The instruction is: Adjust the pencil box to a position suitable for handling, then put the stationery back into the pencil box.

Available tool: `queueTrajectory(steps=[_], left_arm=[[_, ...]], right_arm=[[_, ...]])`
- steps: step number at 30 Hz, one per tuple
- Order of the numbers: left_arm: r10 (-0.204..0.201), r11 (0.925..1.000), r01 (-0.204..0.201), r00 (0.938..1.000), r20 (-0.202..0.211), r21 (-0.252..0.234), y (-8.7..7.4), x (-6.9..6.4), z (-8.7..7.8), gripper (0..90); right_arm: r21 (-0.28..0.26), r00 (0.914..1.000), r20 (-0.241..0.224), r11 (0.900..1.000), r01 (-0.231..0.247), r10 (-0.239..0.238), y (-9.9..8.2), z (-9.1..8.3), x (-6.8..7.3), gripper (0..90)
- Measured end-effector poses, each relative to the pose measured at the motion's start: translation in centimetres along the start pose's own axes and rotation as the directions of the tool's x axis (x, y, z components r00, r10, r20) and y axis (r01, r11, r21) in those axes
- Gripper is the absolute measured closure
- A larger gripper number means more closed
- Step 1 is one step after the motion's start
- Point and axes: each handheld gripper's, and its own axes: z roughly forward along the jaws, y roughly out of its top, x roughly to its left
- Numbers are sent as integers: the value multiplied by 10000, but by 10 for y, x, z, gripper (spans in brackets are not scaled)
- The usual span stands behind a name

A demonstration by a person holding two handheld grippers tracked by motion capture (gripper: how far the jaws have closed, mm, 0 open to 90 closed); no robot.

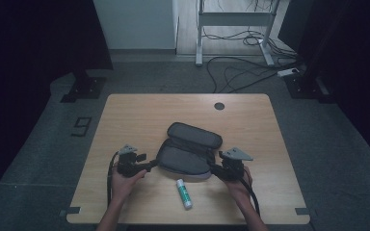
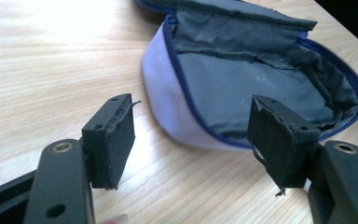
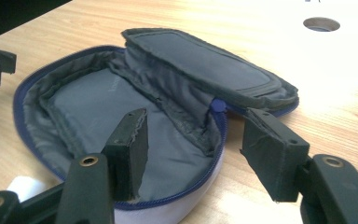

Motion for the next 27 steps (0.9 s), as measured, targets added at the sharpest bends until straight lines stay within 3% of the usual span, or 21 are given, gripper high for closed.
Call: queueTrajectory(steps=[15, 27], left_arm=[[78, 9999, -80, 9999, -131, -138, -1, 3, -6, 335], [105, 9999, -107, 9997, -199, -119, -1, 4, -6, 336]], right_arm=[[20, 9938, -999, 9988, 483, -479, -2, -9, 30, 405], [139, 9792, -1786, 9948, 1006, -966, -7, -13, 61, 407]])
